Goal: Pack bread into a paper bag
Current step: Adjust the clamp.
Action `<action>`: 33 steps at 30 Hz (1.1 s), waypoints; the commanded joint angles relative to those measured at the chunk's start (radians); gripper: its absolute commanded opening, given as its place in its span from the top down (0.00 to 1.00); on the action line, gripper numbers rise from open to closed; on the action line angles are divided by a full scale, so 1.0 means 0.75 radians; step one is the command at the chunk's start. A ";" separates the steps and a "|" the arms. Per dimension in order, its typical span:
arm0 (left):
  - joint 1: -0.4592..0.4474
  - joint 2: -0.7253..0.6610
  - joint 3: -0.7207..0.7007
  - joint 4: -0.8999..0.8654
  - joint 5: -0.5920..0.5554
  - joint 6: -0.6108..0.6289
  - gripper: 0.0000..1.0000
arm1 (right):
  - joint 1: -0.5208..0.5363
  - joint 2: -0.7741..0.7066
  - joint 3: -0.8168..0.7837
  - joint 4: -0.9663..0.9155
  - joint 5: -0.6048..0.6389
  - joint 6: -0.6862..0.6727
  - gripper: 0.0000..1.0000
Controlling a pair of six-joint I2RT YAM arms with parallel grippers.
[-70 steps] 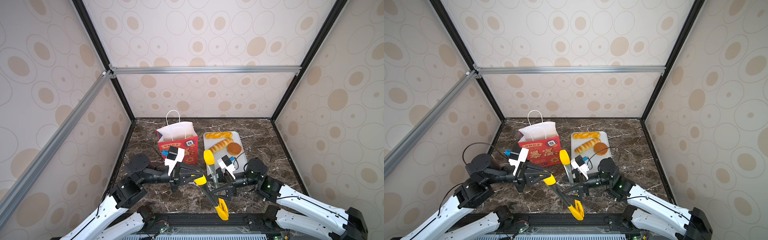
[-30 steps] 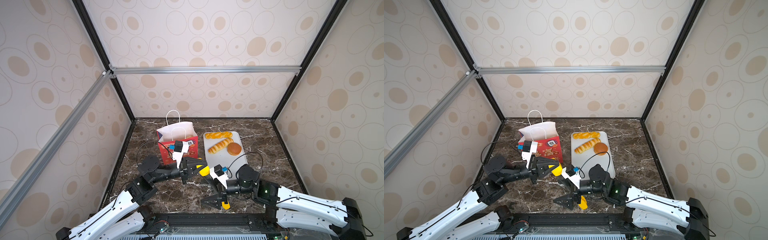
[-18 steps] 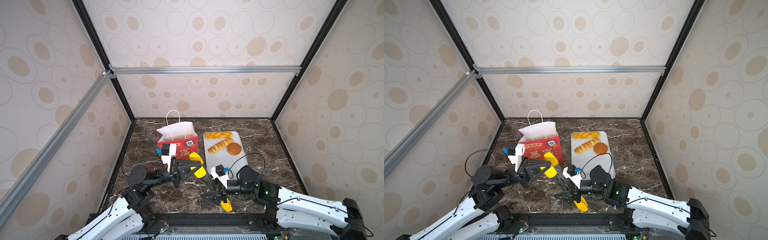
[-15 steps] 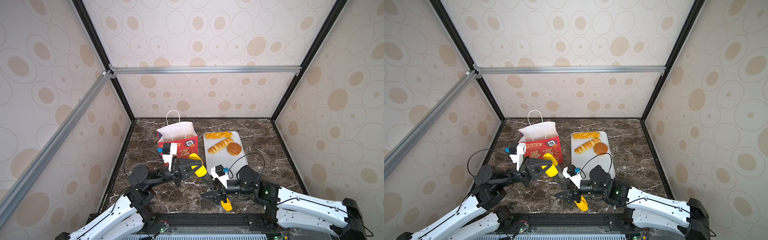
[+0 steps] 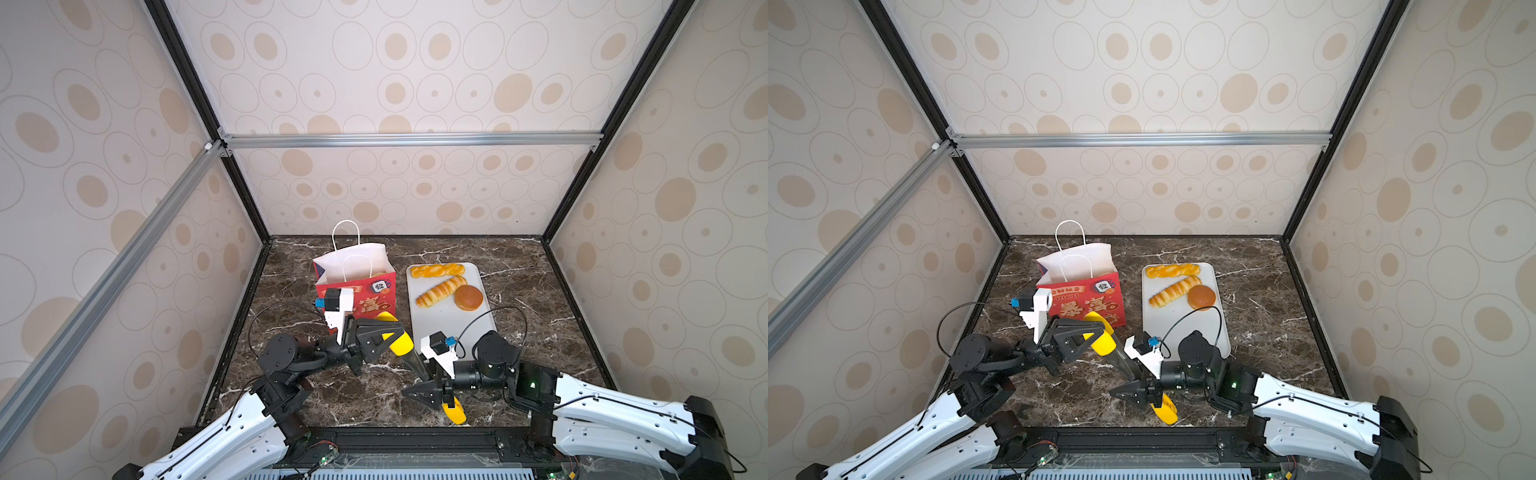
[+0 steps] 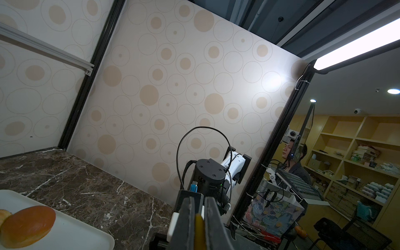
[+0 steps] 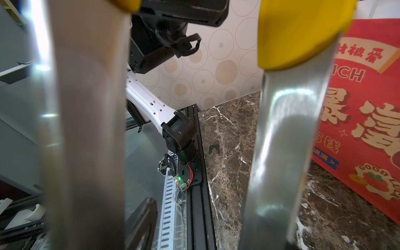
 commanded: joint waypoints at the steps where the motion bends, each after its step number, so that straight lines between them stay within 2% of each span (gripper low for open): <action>1: 0.019 -0.075 0.028 0.014 -0.108 0.065 1.00 | 0.027 -0.009 -0.009 -0.065 -0.081 -0.055 0.99; 3: 0.018 -0.109 0.012 -0.029 -0.126 0.071 1.00 | 0.027 -0.005 -0.001 -0.085 -0.073 -0.063 0.97; 4: 0.020 -0.128 0.007 -0.057 -0.140 0.074 0.93 | 0.027 -0.001 0.003 -0.091 -0.064 -0.065 0.97; 6: 0.018 -0.155 0.008 -0.109 -0.156 0.084 0.64 | 0.028 0.009 0.008 -0.105 -0.052 -0.072 1.00; 8: 0.018 -0.179 0.022 -0.166 -0.180 0.088 0.24 | 0.027 0.020 0.014 -0.125 -0.028 -0.074 1.00; 9: 0.019 -0.188 0.035 -0.203 -0.201 0.092 0.14 | 0.027 0.026 0.015 -0.130 -0.021 -0.075 1.00; 11: 0.020 -0.211 0.077 -0.311 -0.242 0.130 0.02 | 0.027 0.034 0.020 -0.149 -0.008 -0.081 1.00; 14: 0.020 -0.240 0.161 -0.540 -0.339 0.243 0.02 | 0.027 0.034 0.027 -0.171 0.012 -0.081 1.00; 16: 0.021 -0.272 0.233 -0.748 -0.493 0.341 0.01 | 0.027 0.027 0.049 -0.255 0.112 -0.092 1.00; 20: 0.021 -0.355 0.382 -1.135 -0.839 0.504 0.01 | 0.025 0.067 0.208 -0.698 0.684 -0.123 1.00; 22: 0.020 -0.384 0.435 -1.275 -0.952 0.547 0.01 | 0.020 0.122 0.264 -0.843 0.926 -0.132 1.00; 24: 0.019 -0.420 0.454 -1.370 -1.003 0.574 0.02 | -0.016 0.195 0.293 -0.931 1.090 -0.124 1.00; 28: 0.019 -0.506 0.437 -1.477 -1.076 0.568 0.02 | -0.225 0.359 0.267 -0.961 1.091 -0.051 1.00; 33: 0.019 -0.568 0.433 -1.564 -1.119 0.563 0.01 | -0.414 0.542 0.218 -0.832 1.029 -0.060 1.00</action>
